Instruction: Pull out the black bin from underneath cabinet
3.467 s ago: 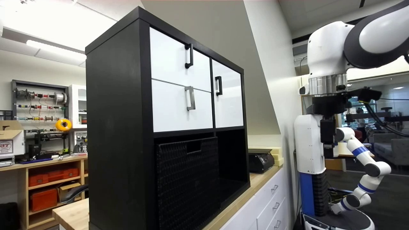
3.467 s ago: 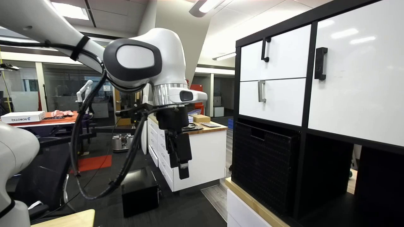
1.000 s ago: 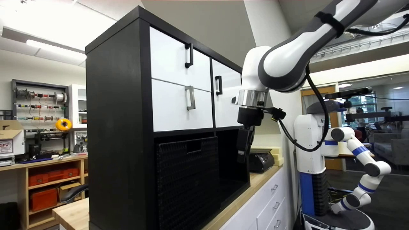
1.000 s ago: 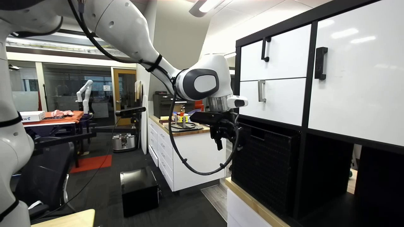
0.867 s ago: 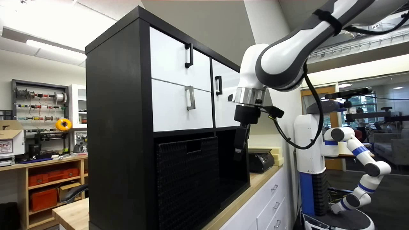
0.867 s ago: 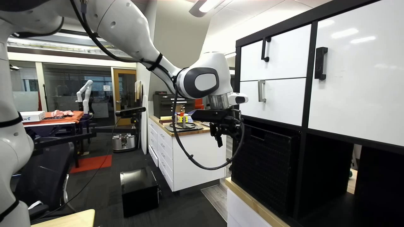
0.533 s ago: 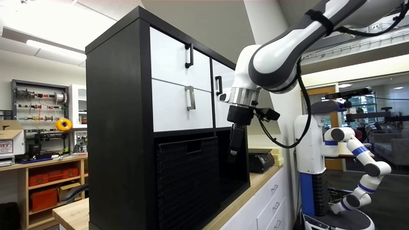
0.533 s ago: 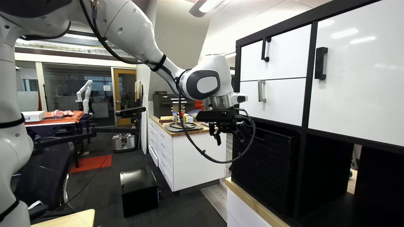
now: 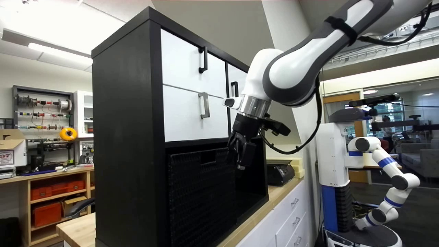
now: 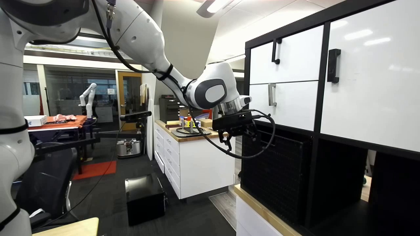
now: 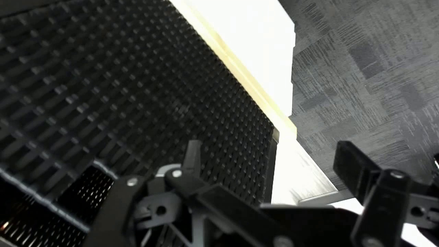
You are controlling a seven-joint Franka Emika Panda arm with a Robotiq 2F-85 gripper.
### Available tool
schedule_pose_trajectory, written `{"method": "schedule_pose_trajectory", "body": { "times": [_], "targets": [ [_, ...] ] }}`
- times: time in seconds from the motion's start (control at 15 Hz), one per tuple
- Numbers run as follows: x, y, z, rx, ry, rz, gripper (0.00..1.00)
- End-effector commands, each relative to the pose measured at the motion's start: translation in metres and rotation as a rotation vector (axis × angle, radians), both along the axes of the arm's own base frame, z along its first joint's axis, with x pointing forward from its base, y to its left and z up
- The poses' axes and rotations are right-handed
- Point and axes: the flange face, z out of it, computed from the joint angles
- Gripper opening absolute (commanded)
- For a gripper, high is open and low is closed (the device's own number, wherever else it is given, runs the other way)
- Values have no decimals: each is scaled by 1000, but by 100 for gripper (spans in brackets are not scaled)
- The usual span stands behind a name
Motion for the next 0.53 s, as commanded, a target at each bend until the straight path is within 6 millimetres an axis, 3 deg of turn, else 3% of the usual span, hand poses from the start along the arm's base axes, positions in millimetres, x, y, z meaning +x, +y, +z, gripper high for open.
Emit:
{"method": "schedule_pose_trajectory", "body": {
  "times": [0.0,0.47],
  "targets": [
    [9,13,11,-65,-117,109,100],
    [22,35,12,-102,-287,228,100]
  ]
}}
